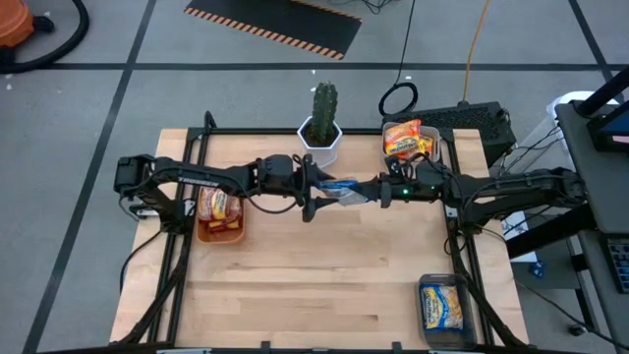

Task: Sort Maruchan noodles
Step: Put the blue noodle pack into the black bin, then return to Home Position

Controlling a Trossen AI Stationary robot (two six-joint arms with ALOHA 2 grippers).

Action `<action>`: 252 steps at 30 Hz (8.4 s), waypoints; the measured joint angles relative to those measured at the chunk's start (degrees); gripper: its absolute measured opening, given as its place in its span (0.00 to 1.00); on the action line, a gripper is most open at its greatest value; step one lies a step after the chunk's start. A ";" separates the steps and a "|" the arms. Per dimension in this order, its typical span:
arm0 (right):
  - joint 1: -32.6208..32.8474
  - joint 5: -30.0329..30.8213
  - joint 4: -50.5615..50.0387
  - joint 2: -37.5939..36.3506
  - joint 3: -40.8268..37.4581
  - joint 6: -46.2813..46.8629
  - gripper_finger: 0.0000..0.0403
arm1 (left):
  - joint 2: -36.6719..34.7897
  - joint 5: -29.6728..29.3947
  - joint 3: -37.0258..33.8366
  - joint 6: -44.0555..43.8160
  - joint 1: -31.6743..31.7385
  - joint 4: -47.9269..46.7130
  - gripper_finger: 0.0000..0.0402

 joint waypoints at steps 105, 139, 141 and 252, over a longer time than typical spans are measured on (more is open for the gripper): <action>-11.29 -19.93 -67.83 10.03 38.21 -30.50 0.26 | -14.87 3.08 0.38 -8.78 5.46 -26.43 0.79; 19.36 -24.00 -95.71 1.18 38.21 0.88 0.28 | -18.45 7.39 0.07 -29.68 4.94 -23.86 0.79; 21.75 -23.56 -97.51 1.06 38.21 0.93 0.28 | -18.45 3.60 0.07 -30.92 3.17 -22.31 0.79; 62.47 21.34 -53.53 1.14 20.28 -5.49 0.37 | -19.28 -25.50 0.02 -21.39 -18.10 -18.97 0.64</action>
